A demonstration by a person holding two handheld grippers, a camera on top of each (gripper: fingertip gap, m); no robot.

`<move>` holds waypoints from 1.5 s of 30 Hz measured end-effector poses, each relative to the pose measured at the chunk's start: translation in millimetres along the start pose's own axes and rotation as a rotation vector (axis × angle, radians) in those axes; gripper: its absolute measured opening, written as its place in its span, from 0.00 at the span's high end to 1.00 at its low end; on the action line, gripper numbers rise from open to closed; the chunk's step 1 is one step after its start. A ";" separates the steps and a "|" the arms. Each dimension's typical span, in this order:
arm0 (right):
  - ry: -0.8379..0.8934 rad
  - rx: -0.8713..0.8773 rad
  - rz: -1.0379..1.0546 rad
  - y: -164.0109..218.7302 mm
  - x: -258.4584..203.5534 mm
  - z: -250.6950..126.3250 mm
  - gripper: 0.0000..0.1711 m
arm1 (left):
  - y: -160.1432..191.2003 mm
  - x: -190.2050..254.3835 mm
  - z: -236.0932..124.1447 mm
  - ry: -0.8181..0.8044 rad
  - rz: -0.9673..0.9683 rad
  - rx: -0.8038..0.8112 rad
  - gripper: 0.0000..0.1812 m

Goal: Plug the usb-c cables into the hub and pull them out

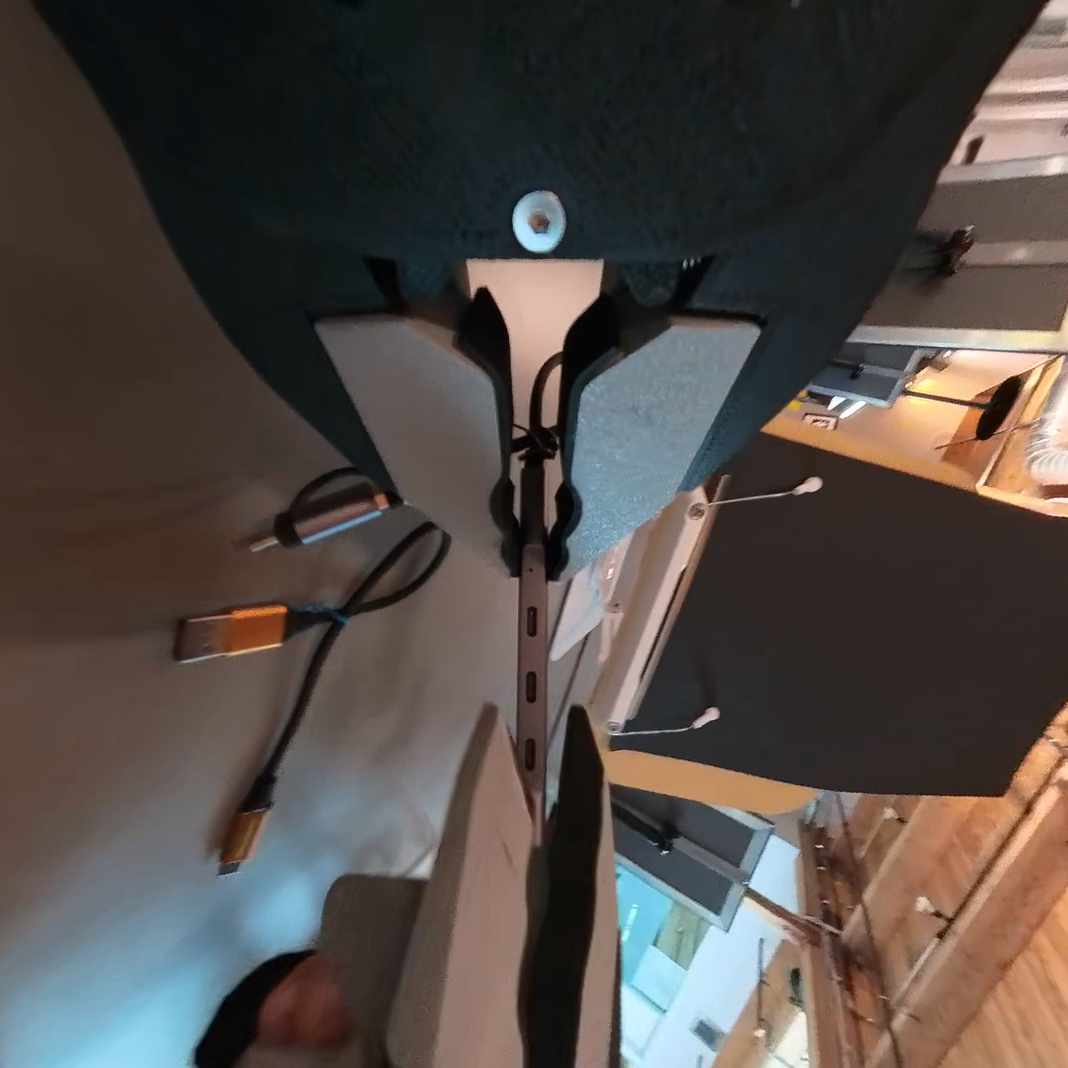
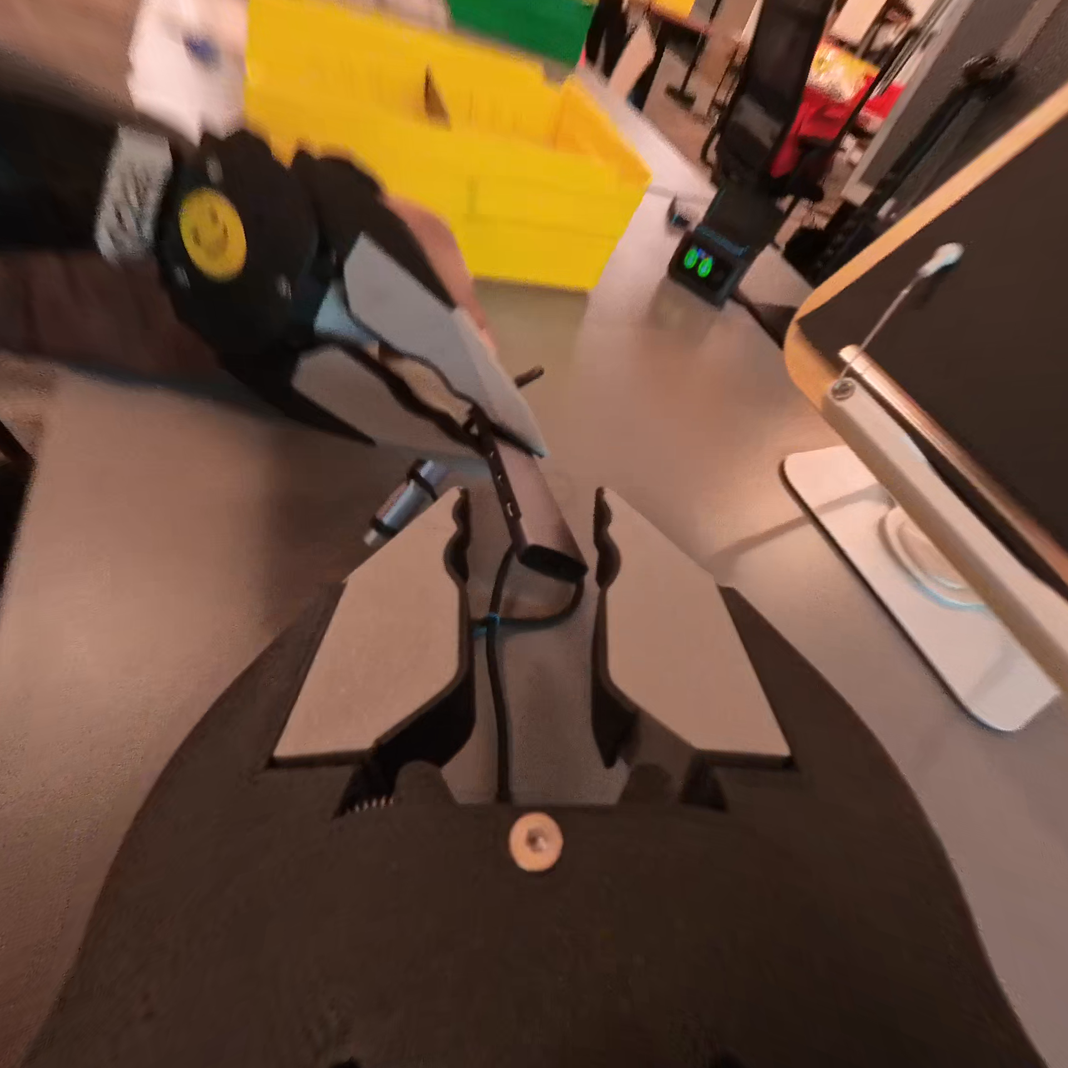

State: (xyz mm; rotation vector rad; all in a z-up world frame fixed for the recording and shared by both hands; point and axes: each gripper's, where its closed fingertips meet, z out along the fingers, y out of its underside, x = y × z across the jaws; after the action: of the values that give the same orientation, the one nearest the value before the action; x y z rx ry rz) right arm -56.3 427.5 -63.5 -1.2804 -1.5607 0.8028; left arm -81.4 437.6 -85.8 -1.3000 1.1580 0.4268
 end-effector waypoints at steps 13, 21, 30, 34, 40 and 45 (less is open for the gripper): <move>0.030 -0.066 -0.050 8.9 1.8 -4.4 0.97 | -7.3 -15.8 -12.7 0.040 -0.342 0.097 0.95; 0.045 0.096 0.058 -11.2 19.6 -26.9 0.97 | 16.0 -48.3 -25.4 0.065 -0.757 0.132 0.79; -0.255 0.451 0.116 -62.1 -13.5 -62.9 0.97 | -42.6 4.1 -29.5 0.429 -0.808 0.312 0.83; -0.295 0.418 0.105 -57.5 -24.6 -49.6 0.97 | -74.3 -4.4 -36.5 0.387 -0.810 0.477 0.83; -0.337 0.357 0.080 -49.7 -36.0 -39.4 0.97 | -82.8 -24.2 -51.2 0.278 -0.762 0.569 0.91; -0.335 0.243 0.058 -32.6 -42.5 -21.0 0.97 | -85.0 -27.9 -56.4 0.286 -0.778 0.601 0.92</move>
State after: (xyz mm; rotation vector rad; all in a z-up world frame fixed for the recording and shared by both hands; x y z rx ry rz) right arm -47.5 377.0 -37.4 -1.0558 -1.6291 1.2546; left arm -48.4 372.0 -9.6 -1.1711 0.8177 -0.6507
